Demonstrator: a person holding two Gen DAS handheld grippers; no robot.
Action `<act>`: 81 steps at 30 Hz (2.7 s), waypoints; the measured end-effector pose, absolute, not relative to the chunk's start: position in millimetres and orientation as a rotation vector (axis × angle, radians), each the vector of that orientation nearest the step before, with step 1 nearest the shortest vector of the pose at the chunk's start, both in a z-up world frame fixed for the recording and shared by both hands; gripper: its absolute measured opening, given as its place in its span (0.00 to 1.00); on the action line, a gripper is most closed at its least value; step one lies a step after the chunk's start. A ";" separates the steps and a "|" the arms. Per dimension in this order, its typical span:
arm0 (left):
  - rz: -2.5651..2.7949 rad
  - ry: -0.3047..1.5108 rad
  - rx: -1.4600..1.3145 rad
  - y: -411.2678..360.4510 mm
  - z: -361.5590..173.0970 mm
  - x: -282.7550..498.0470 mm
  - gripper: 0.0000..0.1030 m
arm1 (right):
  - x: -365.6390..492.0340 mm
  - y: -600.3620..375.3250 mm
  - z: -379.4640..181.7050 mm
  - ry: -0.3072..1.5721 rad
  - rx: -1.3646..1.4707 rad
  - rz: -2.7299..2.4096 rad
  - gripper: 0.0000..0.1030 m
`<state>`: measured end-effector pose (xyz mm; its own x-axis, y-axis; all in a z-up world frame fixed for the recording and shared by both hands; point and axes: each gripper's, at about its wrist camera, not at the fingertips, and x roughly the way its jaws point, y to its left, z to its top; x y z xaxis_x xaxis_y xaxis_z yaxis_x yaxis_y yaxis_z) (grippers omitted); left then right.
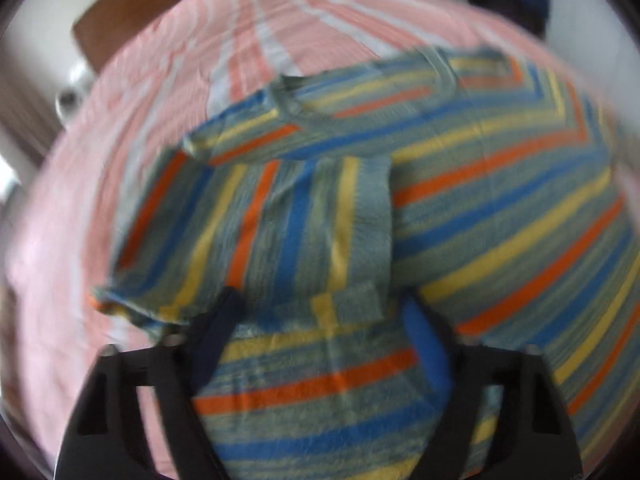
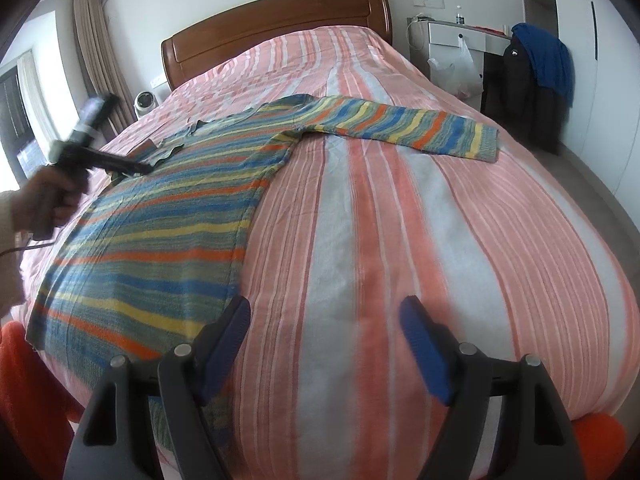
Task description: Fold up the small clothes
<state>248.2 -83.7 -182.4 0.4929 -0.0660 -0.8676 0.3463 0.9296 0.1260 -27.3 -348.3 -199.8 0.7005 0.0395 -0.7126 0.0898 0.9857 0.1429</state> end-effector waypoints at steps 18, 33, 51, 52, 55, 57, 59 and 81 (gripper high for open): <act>0.323 1.010 -0.484 233.2 -164.4 189.9 0.08 | -25.7 -345.8 -201.6 0.798 0.170 -0.022 0.74; 0.274 1.024 -0.674 247.6 -190.8 184.9 0.13 | -25.3 -338.9 -205.5 0.817 0.135 -0.024 0.75; 0.410 0.965 -0.474 244.0 -168.0 112.3 0.77 | -25.2 -339.6 -206.4 0.816 0.146 -0.019 0.76; 0.407 0.960 -0.466 242.0 -168.0 105.9 0.80 | -25.2 -339.2 -206.7 0.816 0.144 -0.019 0.76; 0.398 0.949 -0.462 237.4 -171.1 91.9 0.84 | -25.6 -338.7 -207.0 0.817 0.138 -0.021 0.76; 0.389 0.942 -0.456 233.7 -173.9 85.8 0.85 | -25.7 -337.8 -207.0 0.818 0.133 -0.025 0.76; 0.385 0.940 -0.427 228.6 -178.0 81.7 0.89 | -25.6 -336.7 -207.4 0.820 0.126 -0.028 0.77; 0.375 0.892 -0.210 201.9 -198.8 73.5 0.99 | -25.8 -332.8 -211.3 0.830 0.108 -0.034 0.81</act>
<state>73.5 201.9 -198.8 0.5690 0.2299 -0.7896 -0.4027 0.9150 -0.0238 -25.8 -332.8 -211.3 0.6749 0.0118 -0.7378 0.0725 0.9940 0.0822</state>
